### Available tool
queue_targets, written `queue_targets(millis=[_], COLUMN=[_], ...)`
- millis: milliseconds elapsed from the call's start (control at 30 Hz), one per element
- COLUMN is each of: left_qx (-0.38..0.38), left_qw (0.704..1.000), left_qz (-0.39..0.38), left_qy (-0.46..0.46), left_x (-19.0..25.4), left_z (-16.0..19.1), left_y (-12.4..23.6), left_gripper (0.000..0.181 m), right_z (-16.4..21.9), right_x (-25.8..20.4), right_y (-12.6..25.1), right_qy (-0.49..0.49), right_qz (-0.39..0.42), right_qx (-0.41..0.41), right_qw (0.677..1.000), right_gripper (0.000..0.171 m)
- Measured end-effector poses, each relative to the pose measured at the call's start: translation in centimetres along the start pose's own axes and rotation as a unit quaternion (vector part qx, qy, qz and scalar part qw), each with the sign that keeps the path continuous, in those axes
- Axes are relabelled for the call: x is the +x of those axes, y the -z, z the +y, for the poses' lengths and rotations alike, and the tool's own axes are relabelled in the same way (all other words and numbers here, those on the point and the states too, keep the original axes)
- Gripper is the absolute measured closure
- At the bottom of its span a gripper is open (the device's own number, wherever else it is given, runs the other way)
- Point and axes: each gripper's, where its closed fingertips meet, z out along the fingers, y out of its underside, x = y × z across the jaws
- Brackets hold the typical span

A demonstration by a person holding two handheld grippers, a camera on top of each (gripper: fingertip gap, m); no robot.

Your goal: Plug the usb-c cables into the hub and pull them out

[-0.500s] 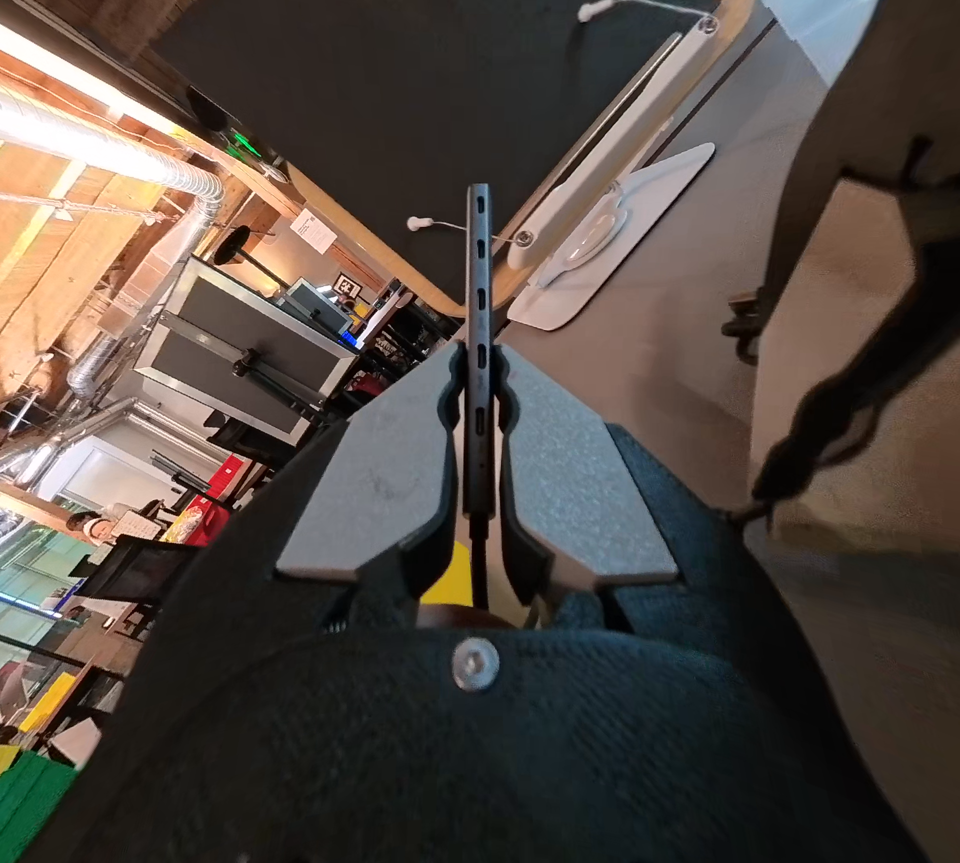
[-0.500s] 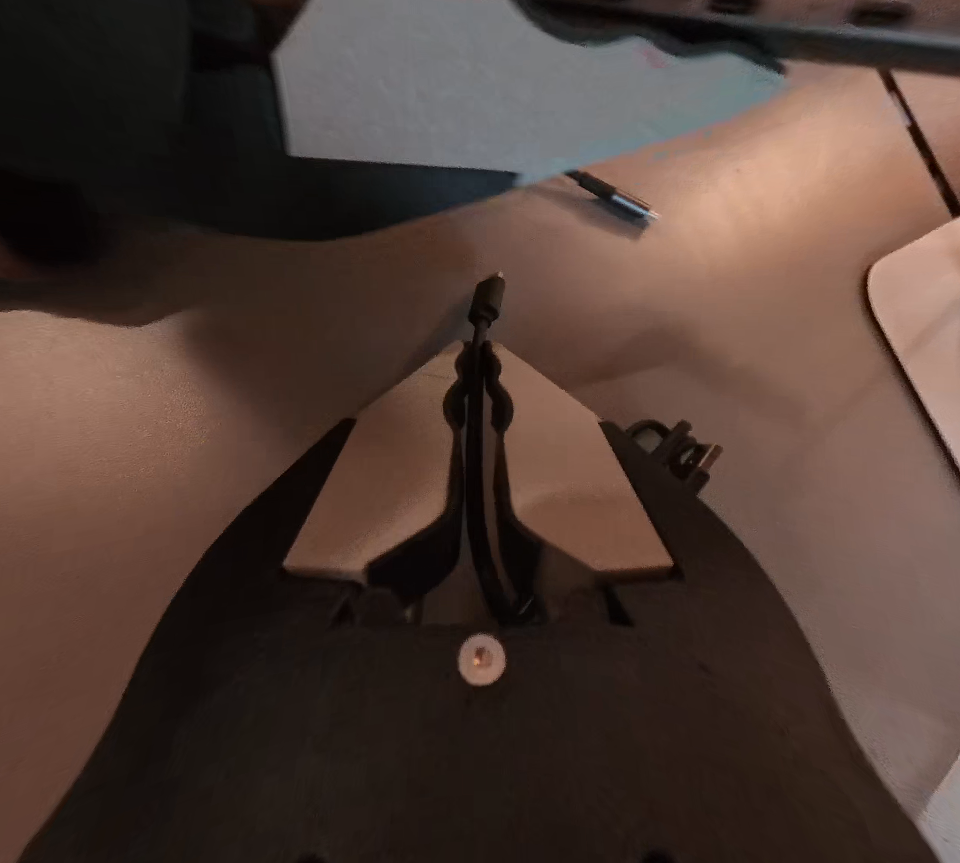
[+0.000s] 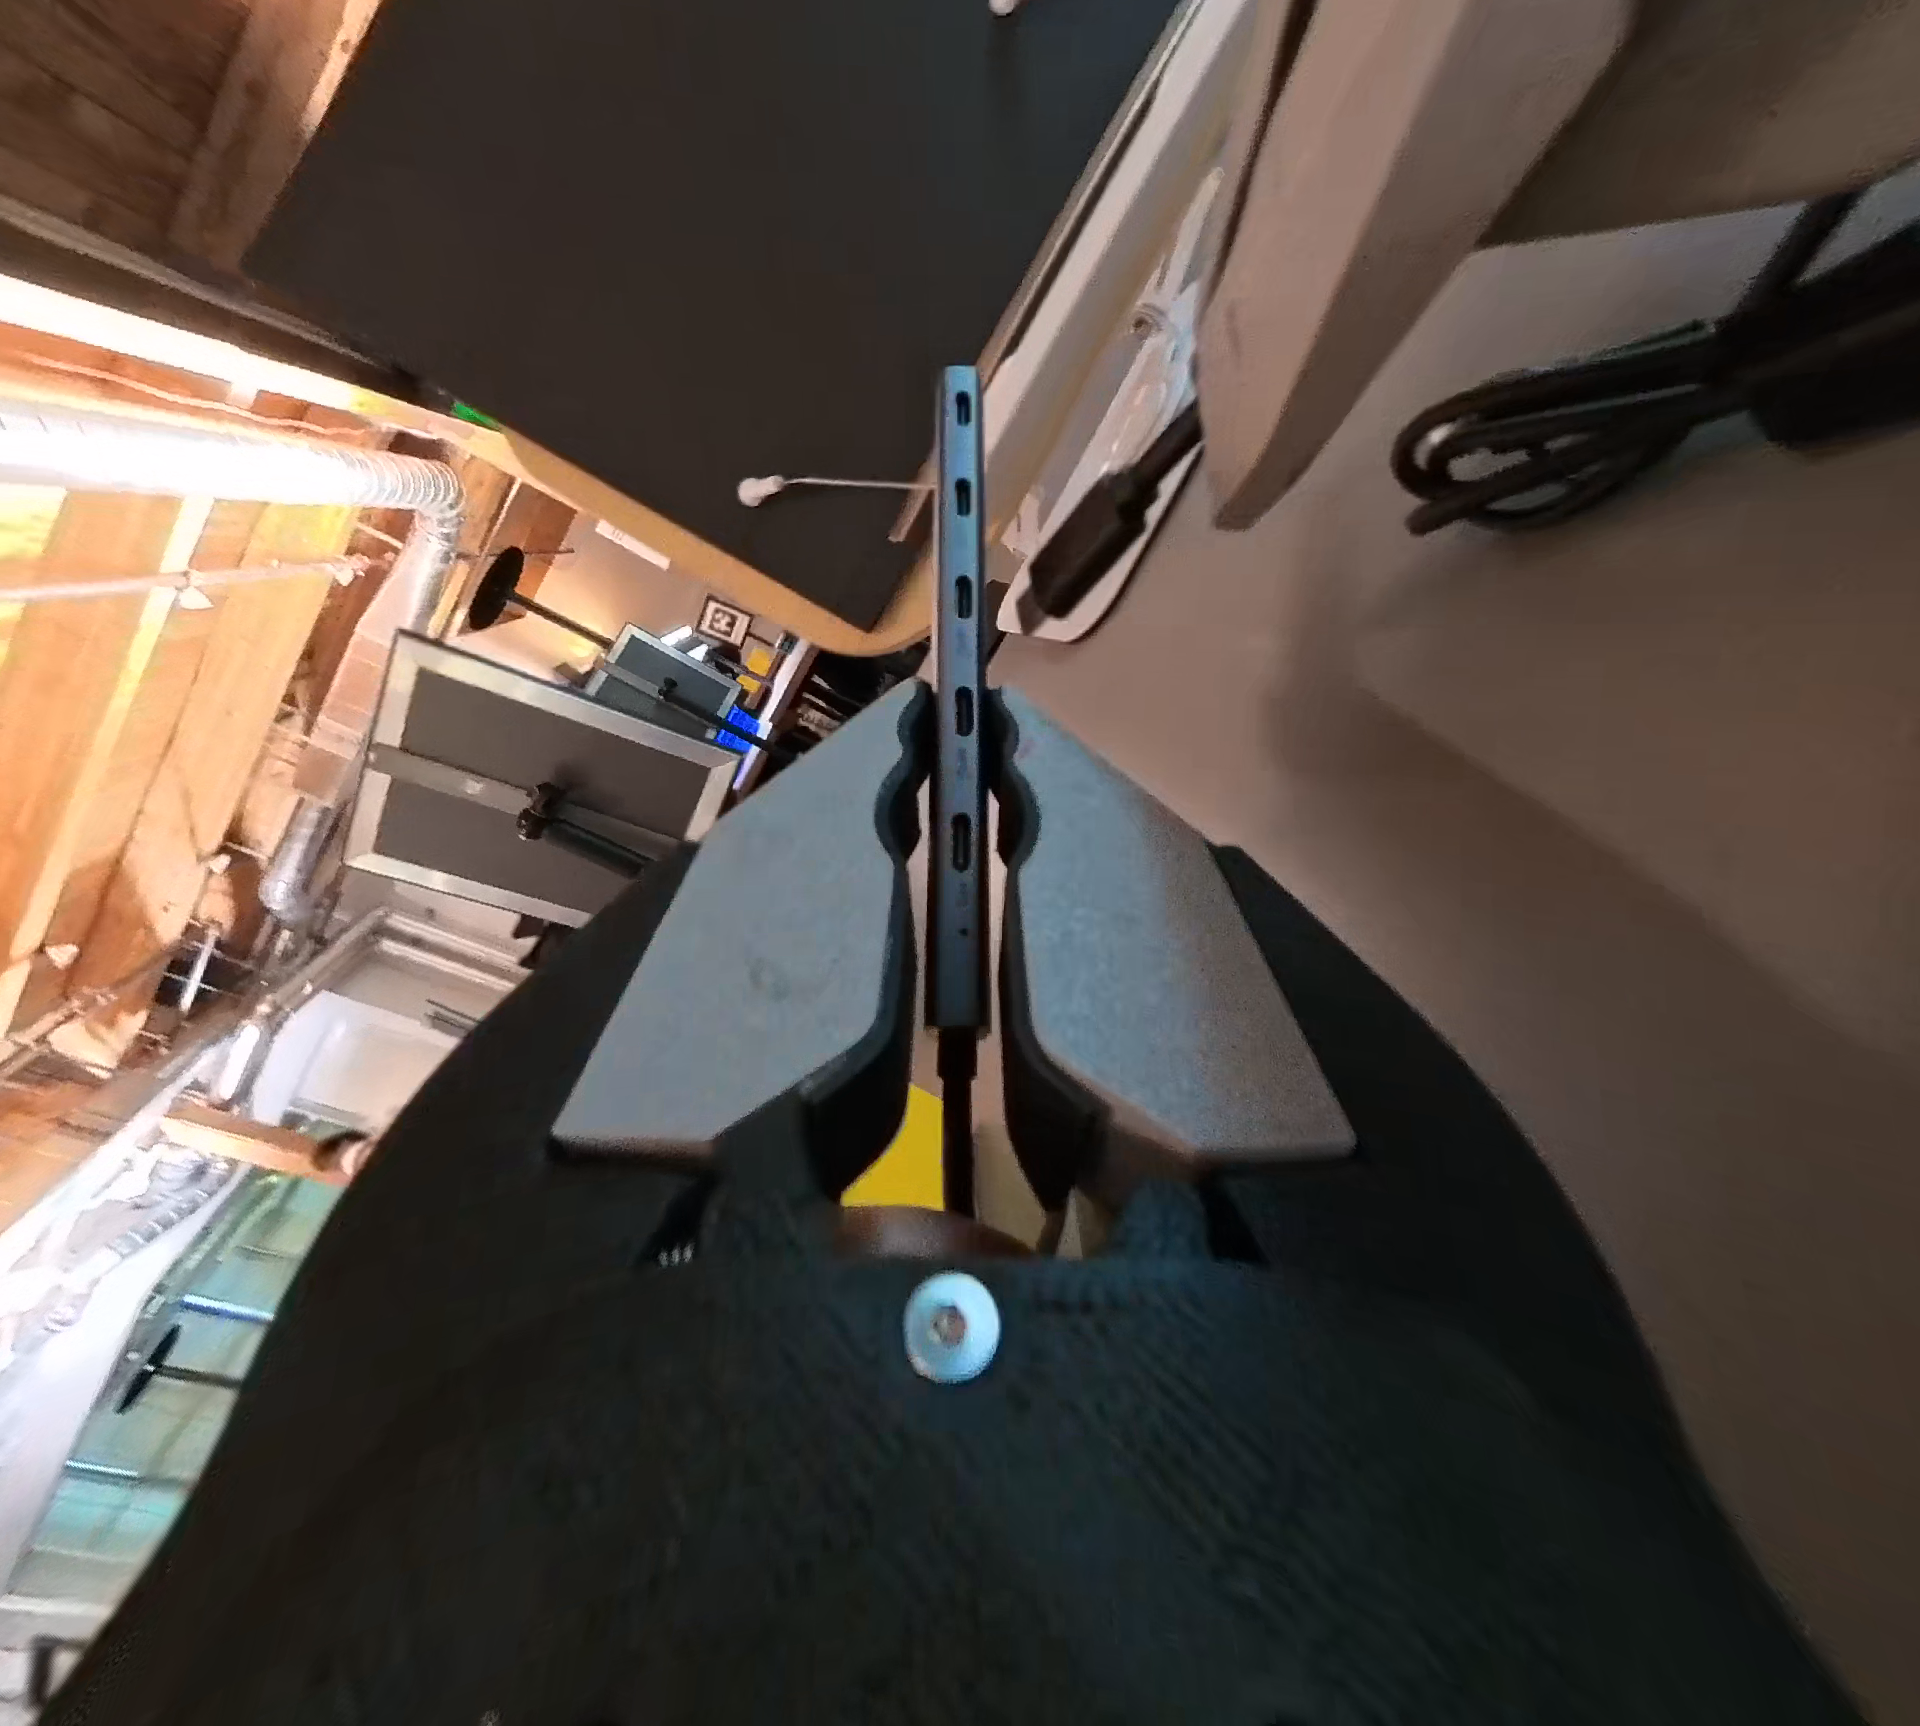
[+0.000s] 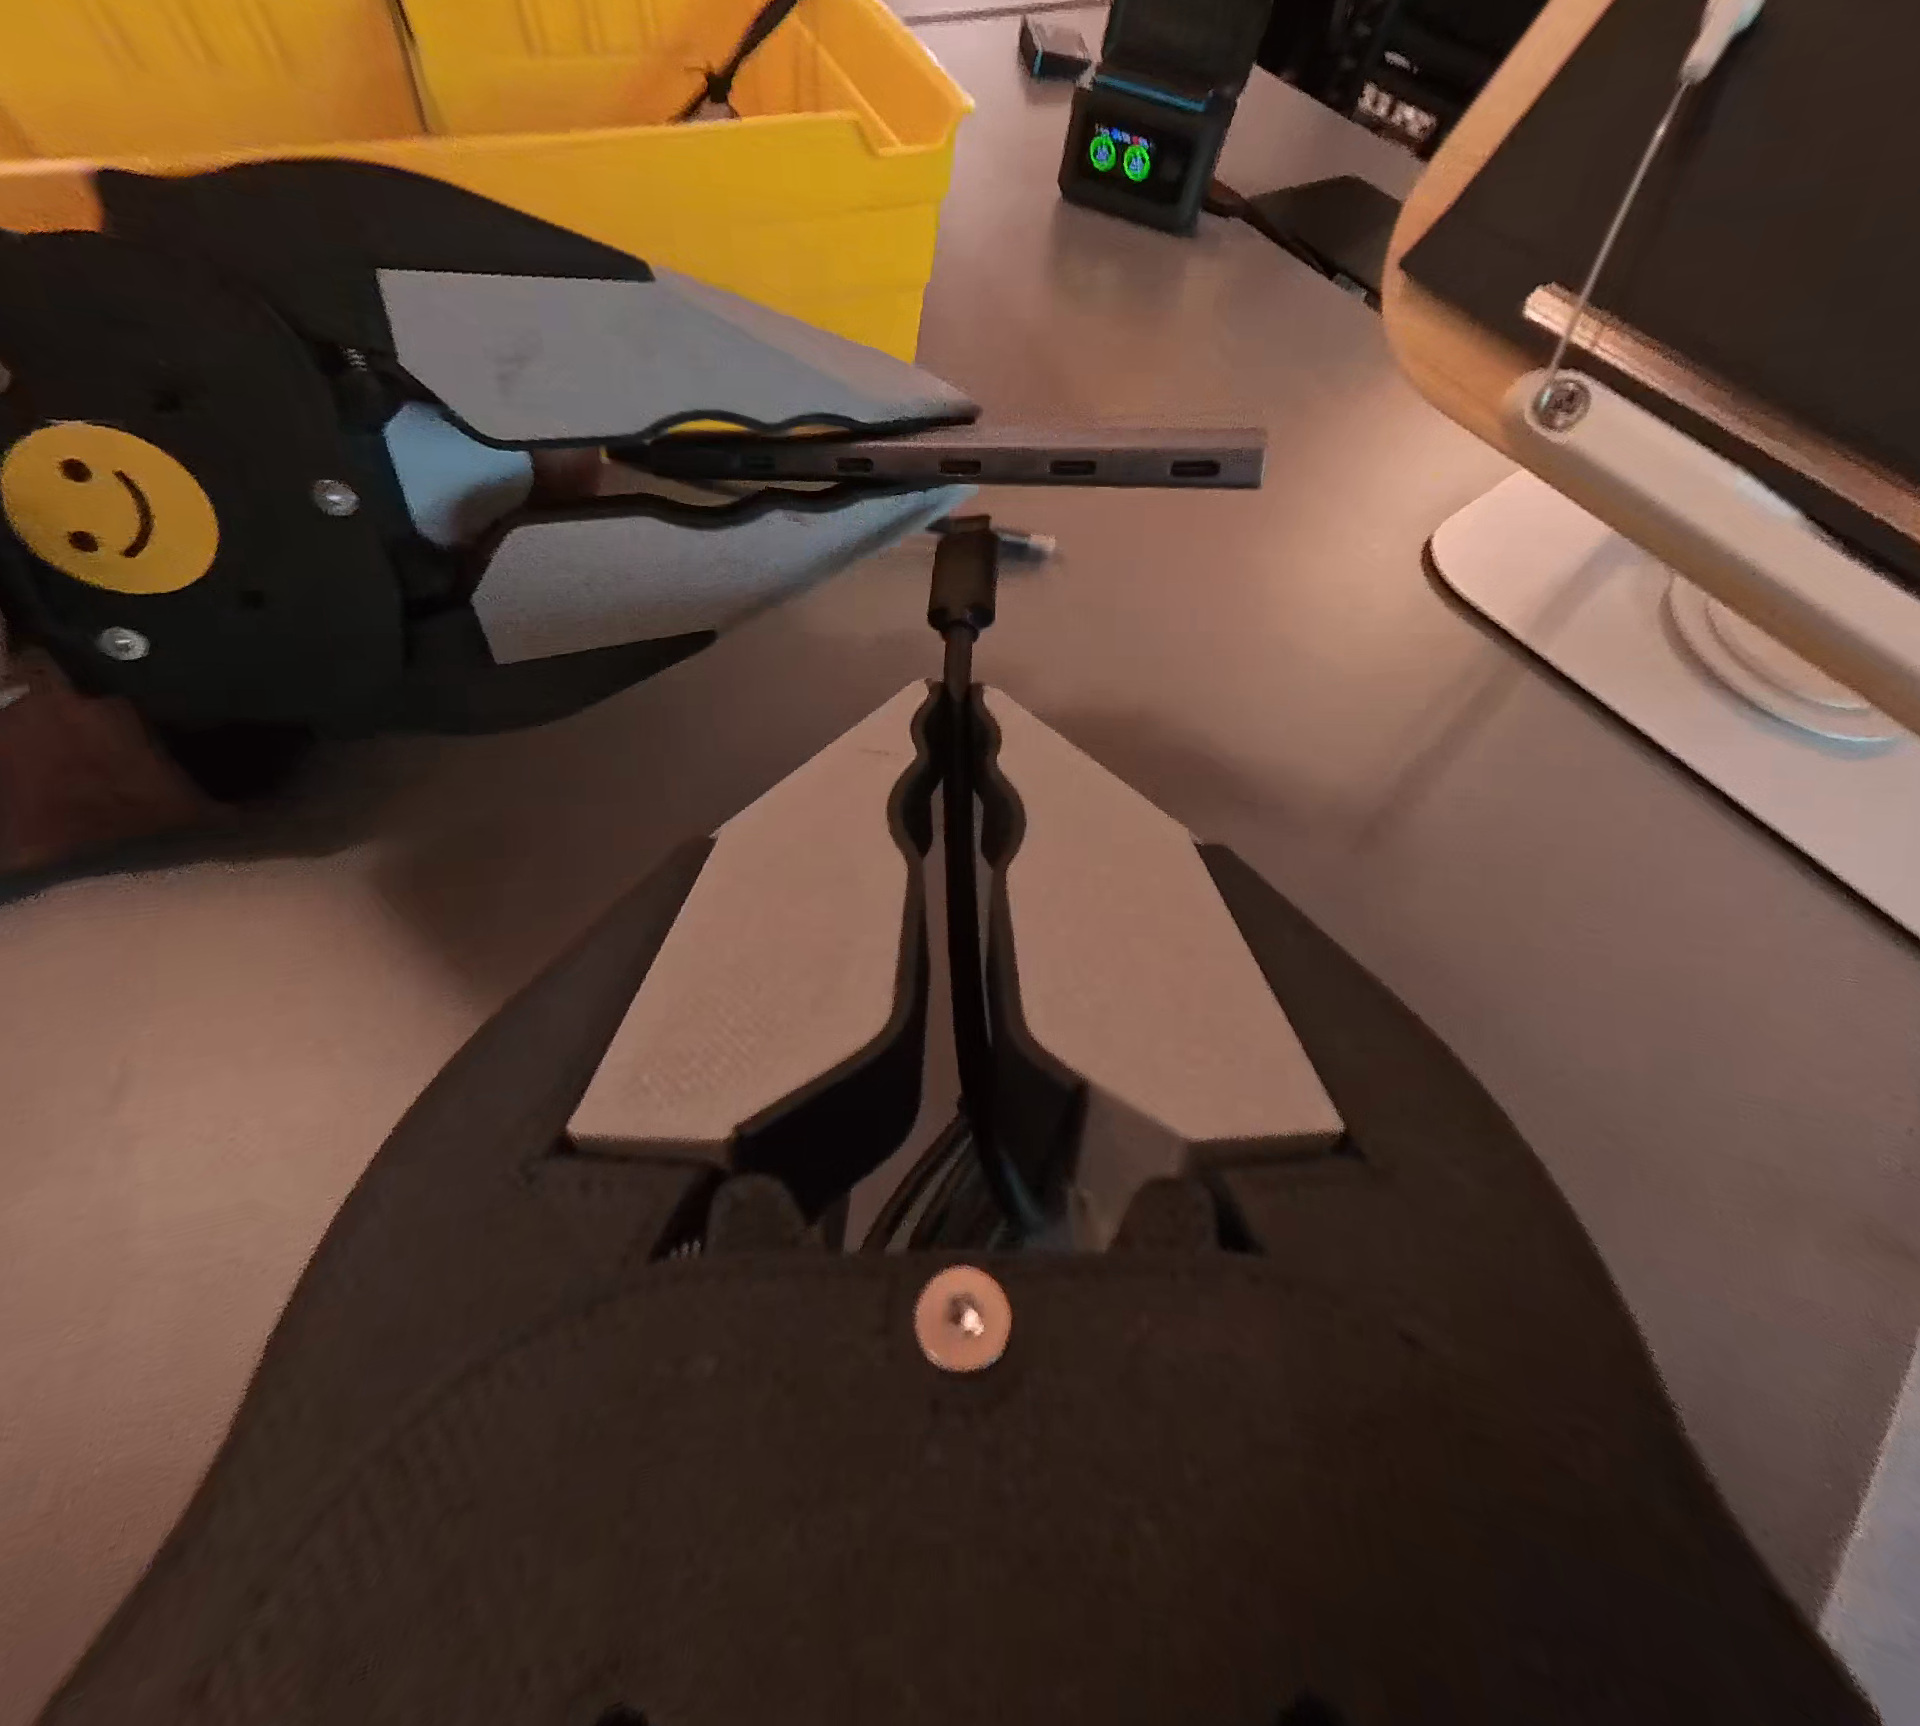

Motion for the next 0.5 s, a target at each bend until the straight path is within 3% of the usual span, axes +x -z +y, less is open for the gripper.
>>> queue_targets(millis=[267,333,500], left_qx=[0.001,0.0,-0.007], left_qw=[1.0,1.0,0.999], left_qz=[0.009,0.01,0.038], left_qy=[0.002,0.008,0.004], left_x=[0.4,0.3,1.3], left_z=[-0.1,0.0,0.2], left_y=[0.0,0.0,-0.1], left_gripper=[0.175,0.175,0.175], right_z=[5.0,4.9,3.3], right_x=[1.3,1.6,1.5], right_y=[-1.2,-1.1,-0.6], right_qy=[-0.008,-0.014,0.004], right_qz=[0.024,0.026,0.022], right_qx=[-0.13,-0.125,-0.082], right_qw=[0.991,0.992,0.996], right_gripper=[0.17,0.171,0.15])
